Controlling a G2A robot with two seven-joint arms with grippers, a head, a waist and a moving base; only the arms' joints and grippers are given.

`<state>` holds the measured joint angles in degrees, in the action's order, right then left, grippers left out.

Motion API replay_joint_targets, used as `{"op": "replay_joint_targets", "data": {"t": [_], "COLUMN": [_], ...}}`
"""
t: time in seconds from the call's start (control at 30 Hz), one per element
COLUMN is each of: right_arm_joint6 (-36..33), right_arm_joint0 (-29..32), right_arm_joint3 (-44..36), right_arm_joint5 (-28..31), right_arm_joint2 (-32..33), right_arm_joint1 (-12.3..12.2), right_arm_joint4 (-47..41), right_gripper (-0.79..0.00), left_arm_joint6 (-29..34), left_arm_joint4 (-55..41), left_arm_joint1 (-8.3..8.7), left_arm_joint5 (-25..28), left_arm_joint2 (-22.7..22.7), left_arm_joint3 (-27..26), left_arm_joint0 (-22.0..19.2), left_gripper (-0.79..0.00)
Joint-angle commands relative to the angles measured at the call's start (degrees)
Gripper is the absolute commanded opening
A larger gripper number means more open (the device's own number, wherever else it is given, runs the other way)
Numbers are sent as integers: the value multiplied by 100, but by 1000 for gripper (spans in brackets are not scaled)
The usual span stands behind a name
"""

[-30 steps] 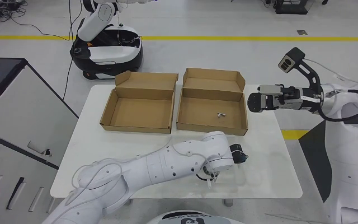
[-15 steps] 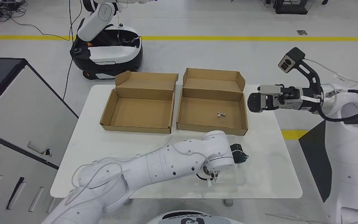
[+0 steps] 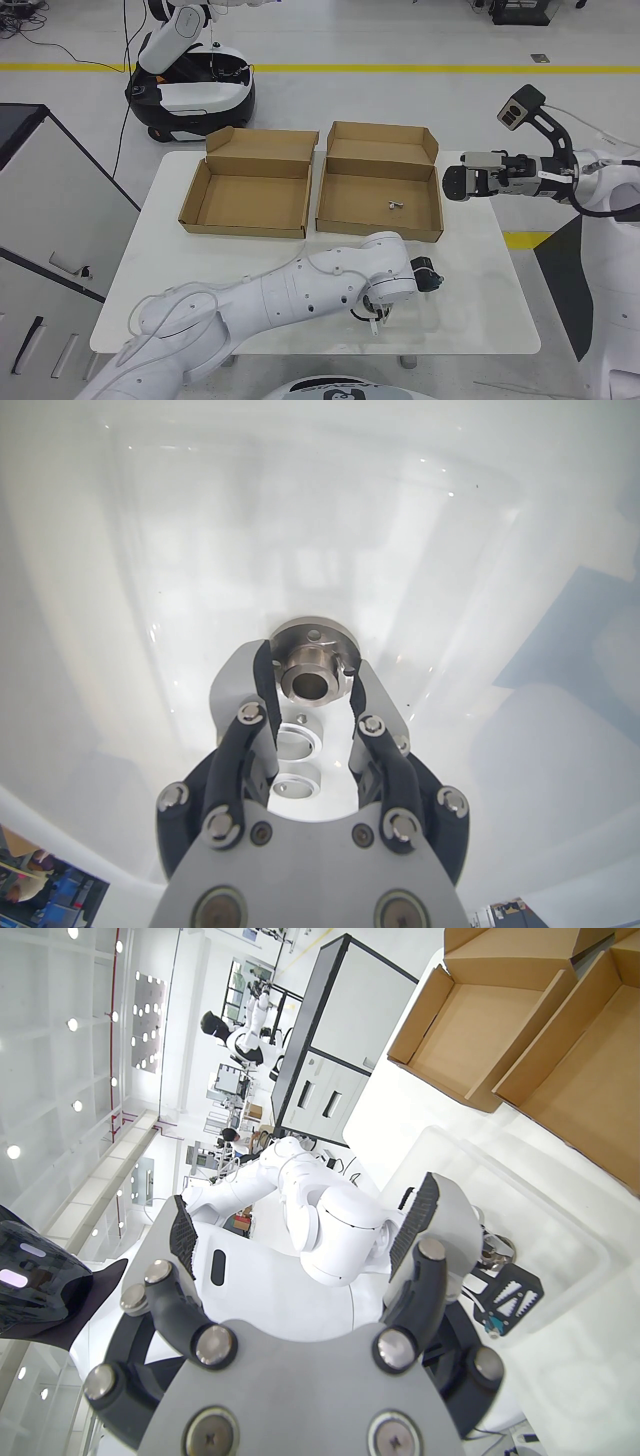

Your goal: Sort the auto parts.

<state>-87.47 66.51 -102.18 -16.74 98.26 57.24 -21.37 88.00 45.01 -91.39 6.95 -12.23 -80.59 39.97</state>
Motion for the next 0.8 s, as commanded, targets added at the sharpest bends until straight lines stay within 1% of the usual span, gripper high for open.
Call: {"op": "replay_joint_targets", "data": {"t": [0.0,0.03,0.07,0.1,0.13,0.37,0.5,0.6,0.77], "right_arm_joint6": [0,0,0,0,0,0,0,0,0], "right_arm_joint0": [0,0,0,0,0,0,0,0,0], "right_arm_joint3": [0,0,0,0,0,0,0,0,0], "right_arm_joint5": [0,0,0,0,0,0,0,0,0], "right_arm_joint2": [0,0,0,0,0,0,0,0,0], "right_arm_joint1": [0,0,0,0,0,0,0,0,0], "right_arm_joint4": [0,0,0,0,0,0,0,0,0], "right_gripper": [0,0,0,0,0,0,0,0,0], "left_arm_joint6": [0,0,0,0,0,0,0,0,0], "left_arm_joint4": [3,4,5,7,10,8,17,-41,-321], "left_arm_joint1": [-6,-9,-12,-15,-18,-21,-4,19,113], "left_arm_joint5": [11,19,26,22,21,10,-103,-245,-426], "left_arm_joint2": [-5,-7,-10,-14,-18,-47,-72,-68,-6], "left_arm_joint3": [17,30,42,52,55,18,-64,-252,-657], "left_arm_joint0": [11,19,26,30,32,41,-26,-160,-583], "left_gripper": [-489,-505,-557,-631,-785,-785,-785,-785,-785]}}
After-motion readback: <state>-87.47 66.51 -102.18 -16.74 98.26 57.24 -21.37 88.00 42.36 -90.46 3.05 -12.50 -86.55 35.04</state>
